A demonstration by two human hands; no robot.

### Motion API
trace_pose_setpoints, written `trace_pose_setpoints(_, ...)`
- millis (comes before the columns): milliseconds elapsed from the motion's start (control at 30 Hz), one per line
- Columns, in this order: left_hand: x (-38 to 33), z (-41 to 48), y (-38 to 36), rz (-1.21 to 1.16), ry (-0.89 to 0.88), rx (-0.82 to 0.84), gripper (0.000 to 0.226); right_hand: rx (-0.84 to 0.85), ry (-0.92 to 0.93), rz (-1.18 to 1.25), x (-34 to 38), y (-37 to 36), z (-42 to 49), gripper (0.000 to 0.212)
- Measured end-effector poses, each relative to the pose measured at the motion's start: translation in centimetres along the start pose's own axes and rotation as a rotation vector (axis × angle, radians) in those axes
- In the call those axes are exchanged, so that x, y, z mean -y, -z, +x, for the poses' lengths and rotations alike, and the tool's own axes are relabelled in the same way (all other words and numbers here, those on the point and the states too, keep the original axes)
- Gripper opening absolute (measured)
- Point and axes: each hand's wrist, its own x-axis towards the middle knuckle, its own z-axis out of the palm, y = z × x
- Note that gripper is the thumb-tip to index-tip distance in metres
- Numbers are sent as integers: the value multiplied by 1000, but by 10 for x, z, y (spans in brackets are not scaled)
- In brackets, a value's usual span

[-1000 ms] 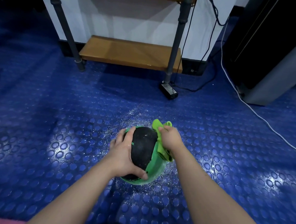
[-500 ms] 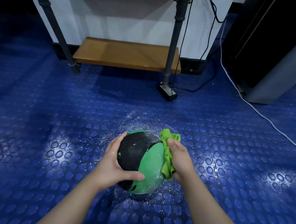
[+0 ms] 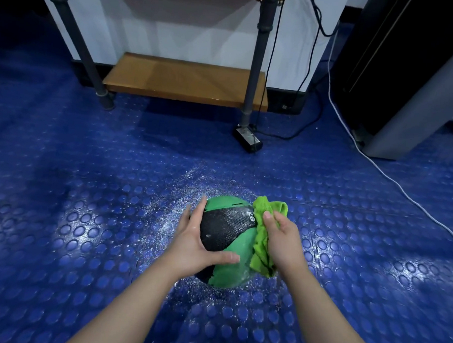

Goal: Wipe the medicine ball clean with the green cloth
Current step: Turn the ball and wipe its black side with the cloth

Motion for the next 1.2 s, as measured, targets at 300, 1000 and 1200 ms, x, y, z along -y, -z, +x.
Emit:
trace_pose_setpoints(300,5,-3,-17,126,-27,-68,148,101,301,-795,46,-48,-8,44)
trace_pose_setpoints(1000,3,-6,-16,140,-38,-42,139,107,121,-490,32,-9,10,33)
trace_pose_setpoints(1200,2,-1,-12,118,-24,-40,146,35,194,-478,36,-17,-11,32)
